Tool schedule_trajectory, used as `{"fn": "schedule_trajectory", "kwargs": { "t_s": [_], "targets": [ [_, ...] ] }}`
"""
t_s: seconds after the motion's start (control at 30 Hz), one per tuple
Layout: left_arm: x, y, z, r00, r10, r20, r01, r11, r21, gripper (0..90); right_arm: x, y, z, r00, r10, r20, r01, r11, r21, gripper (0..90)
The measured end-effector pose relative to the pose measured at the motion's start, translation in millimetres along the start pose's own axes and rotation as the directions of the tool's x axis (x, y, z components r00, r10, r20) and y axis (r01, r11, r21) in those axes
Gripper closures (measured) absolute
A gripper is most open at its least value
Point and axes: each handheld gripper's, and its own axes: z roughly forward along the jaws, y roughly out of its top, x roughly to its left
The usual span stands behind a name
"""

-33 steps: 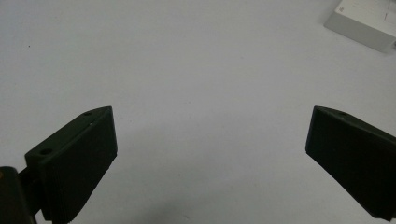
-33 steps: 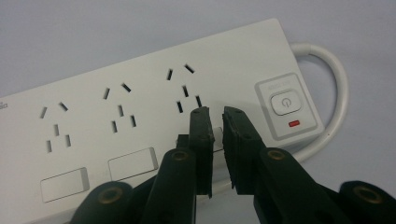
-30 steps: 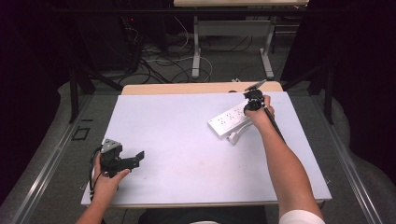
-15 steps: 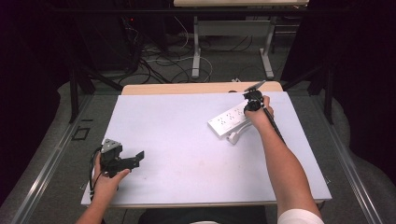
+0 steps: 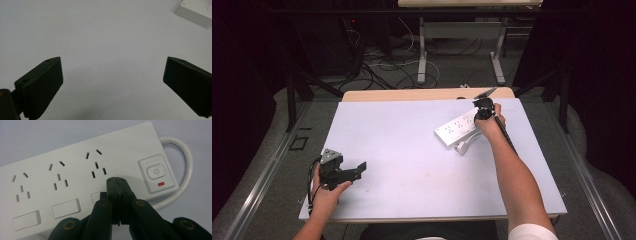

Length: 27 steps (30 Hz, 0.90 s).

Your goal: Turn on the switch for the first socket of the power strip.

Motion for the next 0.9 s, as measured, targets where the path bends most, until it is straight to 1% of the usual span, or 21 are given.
{"fn": "schedule_trajectory", "kwargs": {
  "t_s": [0.07, 0.1, 0.33, 0.5, 0.57, 0.6, 0.9],
  "targets": [
    [0.0, 0.0, 0.0, 1.0000, 0.000, 0.000, 0.000, 1.0000, 0.000, 2.7, 2.0, 0.2, 0.4, 0.9999, 0.013, 0.001, -0.013, 1.000, -0.001, 90.0],
    [0.0, 0.0, -0.1, 1.0000, 0.000, 0.000, 0.000, 1.0000, 0.000, 2.7, 1.1, -0.1, 0.2, 1.0000, -0.007, 0.000, 0.007, 1.000, 0.001, 90.0],
    [0.0, -0.3, -0.2, 1.0000, -0.001, 0.000, 0.001, 1.0000, 0.000, 2.7, 1.2, -0.3, 0.7, 1.0000, -0.002, -0.002, 0.002, 1.000, -0.003, 90.0],
    [-0.4, -0.4, -0.3, 1.0000, -0.003, -0.001, 0.003, 1.0000, 0.002, 2.7, 1.0, -0.4, 1.1, 0.9998, 0.009, -0.015, -0.009, 1.000, -0.005, 90.0],
    [-0.4, -0.3, -0.3, 1.0000, -0.002, 0.000, 0.002, 1.0000, 0.006, 2.7, 2.0, -0.5, 1.8, 0.9995, 0.027, -0.018, -0.028, 1.000, -0.008, 90.0],
    [-0.3, -0.2, -0.1, 1.0000, -0.002, 0.000, 0.002, 1.0000, 0.006, 2.7, 0.7, -1.1, 1.6, 0.9996, 0.014, -0.024, -0.014, 1.000, -0.013, 90.0],
    [-0.8, -0.2, 1.1, 1.0000, 0.002, -0.002, -0.002, 0.9999, 0.010, 2.7, 1.2, -1.1, 1.8, 0.9993, 0.031, -0.020, -0.031, 0.999, -0.013, 90.0]
  ]
}}
